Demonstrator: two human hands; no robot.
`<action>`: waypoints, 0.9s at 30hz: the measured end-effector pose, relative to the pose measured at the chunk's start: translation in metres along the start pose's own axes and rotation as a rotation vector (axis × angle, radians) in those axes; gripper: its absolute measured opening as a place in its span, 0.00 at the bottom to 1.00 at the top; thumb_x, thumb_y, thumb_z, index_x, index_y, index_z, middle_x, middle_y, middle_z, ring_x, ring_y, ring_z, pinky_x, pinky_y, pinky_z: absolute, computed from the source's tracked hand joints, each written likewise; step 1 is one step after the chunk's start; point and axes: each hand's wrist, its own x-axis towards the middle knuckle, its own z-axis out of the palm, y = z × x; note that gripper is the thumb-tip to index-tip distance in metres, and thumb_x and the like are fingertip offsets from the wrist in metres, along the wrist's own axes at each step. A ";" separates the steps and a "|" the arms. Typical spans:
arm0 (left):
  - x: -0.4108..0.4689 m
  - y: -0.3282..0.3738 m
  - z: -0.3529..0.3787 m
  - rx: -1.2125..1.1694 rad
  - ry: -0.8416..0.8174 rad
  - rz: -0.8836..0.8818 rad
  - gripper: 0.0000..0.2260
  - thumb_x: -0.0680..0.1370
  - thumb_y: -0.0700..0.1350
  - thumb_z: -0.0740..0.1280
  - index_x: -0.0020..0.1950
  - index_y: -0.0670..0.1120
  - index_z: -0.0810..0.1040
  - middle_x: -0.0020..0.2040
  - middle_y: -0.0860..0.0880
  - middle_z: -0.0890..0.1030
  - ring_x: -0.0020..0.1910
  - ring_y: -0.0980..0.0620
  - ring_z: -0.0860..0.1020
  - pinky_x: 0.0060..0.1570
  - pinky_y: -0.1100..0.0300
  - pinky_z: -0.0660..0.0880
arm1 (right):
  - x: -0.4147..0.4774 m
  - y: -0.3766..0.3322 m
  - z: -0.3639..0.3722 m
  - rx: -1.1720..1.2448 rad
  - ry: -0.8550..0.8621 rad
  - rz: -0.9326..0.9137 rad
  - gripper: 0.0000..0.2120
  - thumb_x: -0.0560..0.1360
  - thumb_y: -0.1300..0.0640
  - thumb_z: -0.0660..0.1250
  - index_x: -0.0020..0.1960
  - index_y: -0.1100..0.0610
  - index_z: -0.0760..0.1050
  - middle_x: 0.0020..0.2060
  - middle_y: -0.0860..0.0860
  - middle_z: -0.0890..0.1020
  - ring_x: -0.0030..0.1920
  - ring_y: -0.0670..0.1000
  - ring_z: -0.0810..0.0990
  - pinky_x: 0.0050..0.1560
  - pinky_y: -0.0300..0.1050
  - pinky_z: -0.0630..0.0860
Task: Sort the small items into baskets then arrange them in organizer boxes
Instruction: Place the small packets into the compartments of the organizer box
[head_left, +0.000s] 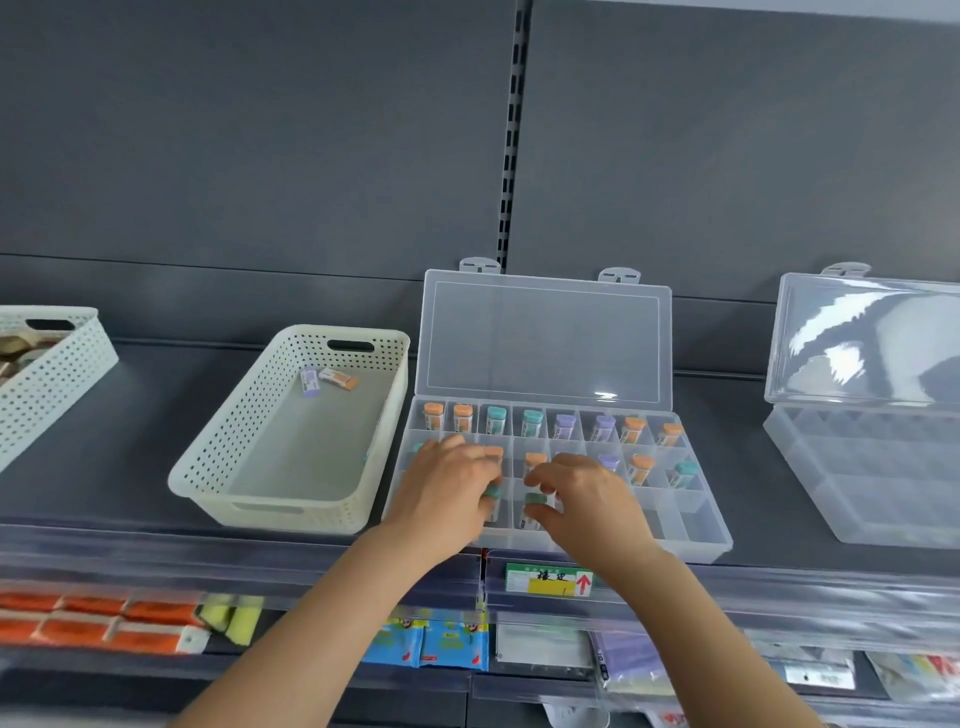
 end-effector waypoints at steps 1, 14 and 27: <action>0.000 0.000 0.000 0.000 0.000 -0.004 0.12 0.78 0.49 0.65 0.61 0.51 0.79 0.58 0.55 0.79 0.58 0.54 0.72 0.60 0.58 0.67 | 0.000 0.001 -0.001 0.005 0.008 -0.007 0.12 0.74 0.52 0.69 0.57 0.52 0.80 0.50 0.49 0.82 0.47 0.49 0.79 0.48 0.39 0.75; -0.016 -0.044 -0.044 0.100 0.107 -0.187 0.12 0.79 0.45 0.63 0.61 0.50 0.79 0.57 0.52 0.78 0.59 0.51 0.72 0.59 0.55 0.69 | 0.037 -0.039 0.008 0.017 0.081 -0.144 0.16 0.75 0.50 0.68 0.61 0.53 0.77 0.52 0.52 0.82 0.52 0.54 0.80 0.50 0.49 0.79; 0.001 -0.174 -0.043 0.216 -0.346 -0.437 0.12 0.76 0.36 0.60 0.58 0.42 0.75 0.61 0.43 0.71 0.55 0.46 0.73 0.50 0.52 0.75 | 0.153 -0.117 0.042 -0.282 -0.224 -0.231 0.21 0.75 0.43 0.63 0.63 0.53 0.75 0.59 0.52 0.78 0.63 0.55 0.70 0.65 0.50 0.68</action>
